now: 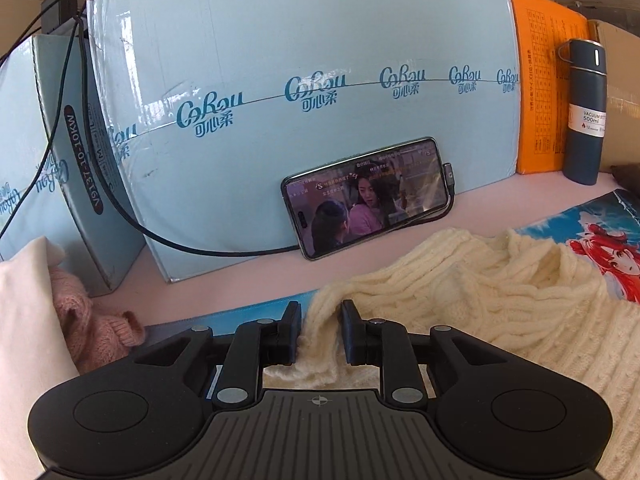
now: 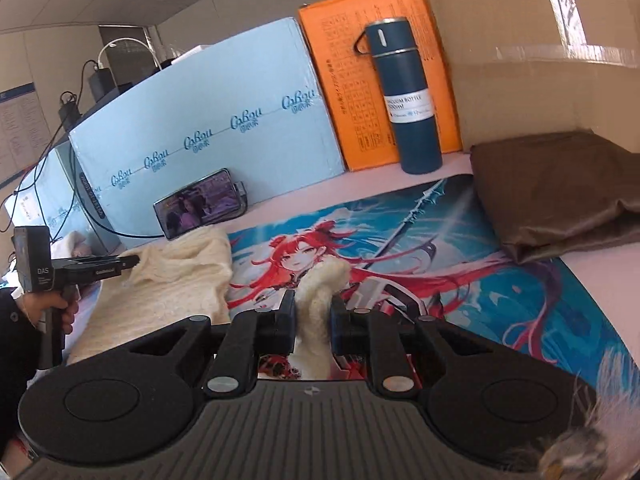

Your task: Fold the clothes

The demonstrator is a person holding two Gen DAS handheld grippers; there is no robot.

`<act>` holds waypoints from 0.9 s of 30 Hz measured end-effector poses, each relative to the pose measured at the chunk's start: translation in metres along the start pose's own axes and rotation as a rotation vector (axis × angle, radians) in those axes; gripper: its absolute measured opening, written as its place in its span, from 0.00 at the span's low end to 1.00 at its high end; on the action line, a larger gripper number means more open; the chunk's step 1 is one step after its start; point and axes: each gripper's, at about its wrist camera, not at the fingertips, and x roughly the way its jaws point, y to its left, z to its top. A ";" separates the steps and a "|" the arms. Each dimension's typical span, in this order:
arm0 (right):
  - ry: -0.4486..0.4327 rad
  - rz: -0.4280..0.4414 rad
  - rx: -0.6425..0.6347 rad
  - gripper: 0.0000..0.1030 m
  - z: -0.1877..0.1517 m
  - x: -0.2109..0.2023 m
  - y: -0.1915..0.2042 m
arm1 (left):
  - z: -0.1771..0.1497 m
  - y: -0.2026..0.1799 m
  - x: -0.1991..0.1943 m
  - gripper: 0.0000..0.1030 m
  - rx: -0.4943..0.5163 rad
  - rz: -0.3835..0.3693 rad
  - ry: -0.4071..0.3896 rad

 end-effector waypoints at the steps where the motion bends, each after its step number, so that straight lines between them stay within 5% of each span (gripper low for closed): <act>1: 0.001 -0.016 0.017 0.21 -0.005 0.002 -0.005 | -0.001 0.003 -0.006 0.48 -0.024 -0.010 0.001; 3: -0.003 -0.051 0.036 0.35 -0.010 -0.001 -0.009 | -0.003 0.008 -0.017 0.58 -0.071 -0.030 0.003; 5: -0.032 -0.103 0.025 0.63 -0.010 -0.006 -0.008 | -0.005 0.014 -0.029 0.67 -0.118 -0.049 0.006; 7: -0.074 -0.188 -0.001 0.69 -0.008 -0.010 -0.008 | -0.007 0.020 -0.040 0.82 -0.166 -0.069 0.008; 11: -0.147 -0.267 -0.025 0.74 0.003 -0.014 -0.004 | -0.019 0.013 -0.064 0.85 -0.217 -0.165 0.002; 16: -0.136 -0.100 -0.146 0.81 0.018 0.014 0.047 | -0.030 -0.001 -0.067 0.87 -0.194 -0.244 0.018; 27: 0.057 0.147 -0.507 0.80 0.022 0.133 0.169 | -0.042 0.000 -0.054 0.90 -0.190 -0.181 0.072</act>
